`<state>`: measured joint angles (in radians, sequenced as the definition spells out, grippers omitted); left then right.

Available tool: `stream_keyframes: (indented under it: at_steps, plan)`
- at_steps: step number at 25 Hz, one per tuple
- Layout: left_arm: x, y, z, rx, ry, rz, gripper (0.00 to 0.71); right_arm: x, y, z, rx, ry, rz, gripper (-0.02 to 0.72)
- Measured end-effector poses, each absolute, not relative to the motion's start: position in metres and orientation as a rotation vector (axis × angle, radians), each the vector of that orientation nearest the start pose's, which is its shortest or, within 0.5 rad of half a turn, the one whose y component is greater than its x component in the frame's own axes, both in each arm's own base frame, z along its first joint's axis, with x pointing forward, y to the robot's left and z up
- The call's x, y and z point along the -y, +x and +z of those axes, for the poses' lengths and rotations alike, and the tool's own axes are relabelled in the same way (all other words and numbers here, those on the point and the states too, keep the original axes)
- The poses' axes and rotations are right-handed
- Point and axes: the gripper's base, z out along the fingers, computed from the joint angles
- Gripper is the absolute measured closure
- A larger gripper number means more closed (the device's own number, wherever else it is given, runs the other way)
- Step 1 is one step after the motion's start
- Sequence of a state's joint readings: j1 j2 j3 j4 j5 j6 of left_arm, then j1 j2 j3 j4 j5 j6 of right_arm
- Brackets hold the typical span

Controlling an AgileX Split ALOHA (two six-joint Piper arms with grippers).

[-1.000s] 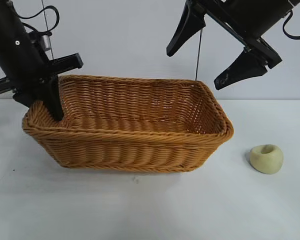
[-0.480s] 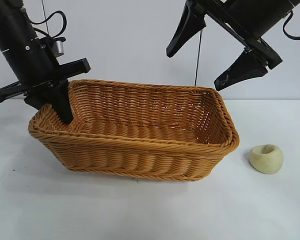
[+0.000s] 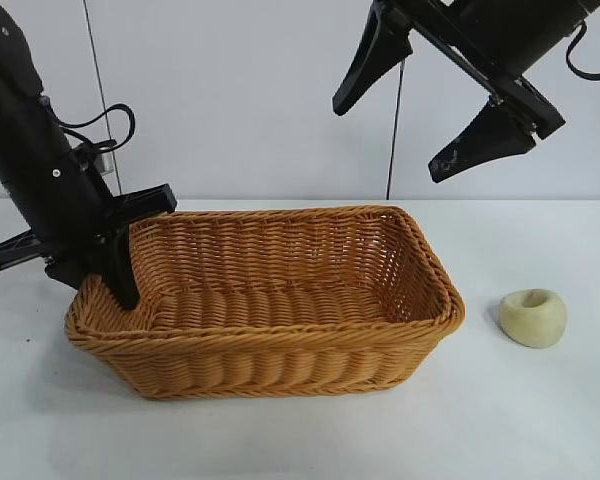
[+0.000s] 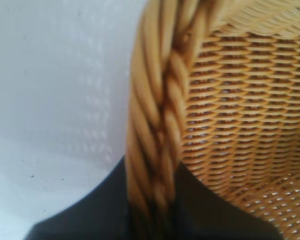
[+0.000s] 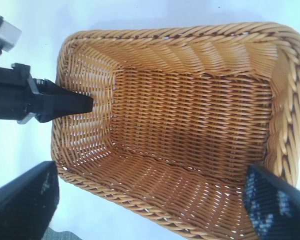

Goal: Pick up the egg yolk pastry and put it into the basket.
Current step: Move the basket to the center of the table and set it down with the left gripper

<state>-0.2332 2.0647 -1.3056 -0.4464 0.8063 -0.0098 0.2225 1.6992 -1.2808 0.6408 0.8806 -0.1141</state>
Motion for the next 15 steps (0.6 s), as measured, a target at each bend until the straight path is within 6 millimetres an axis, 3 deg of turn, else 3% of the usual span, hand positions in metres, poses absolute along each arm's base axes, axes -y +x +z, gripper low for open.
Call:
stream_keyframes:
  at_steps: [6,9,12,15]
  plan:
    - [0.1179,0.3735,0.1290,-3.039,-0.115,-0.531,0.583,-0.1194,0.3370,0.2653,-2.714,-0.014,0.813,0.010]
    - [0.1180,0.3752,0.1292,-3.020,-0.123,-0.532,0.401,-0.1194,0.3370,0.2653,-2.714,-0.014,0.813,0.010]
    - [0.1181,0.3753,0.1294,-3.020,-0.122,-0.531,0.136,-0.1194,0.3370,0.2653,-2.714,-0.014,0.813,0.010]
    - [0.1178,0.3771,0.1342,-3.037,-0.078,-0.513,0.047,-0.1194,0.3370,0.2653,-2.714,-0.014,0.813,0.010]
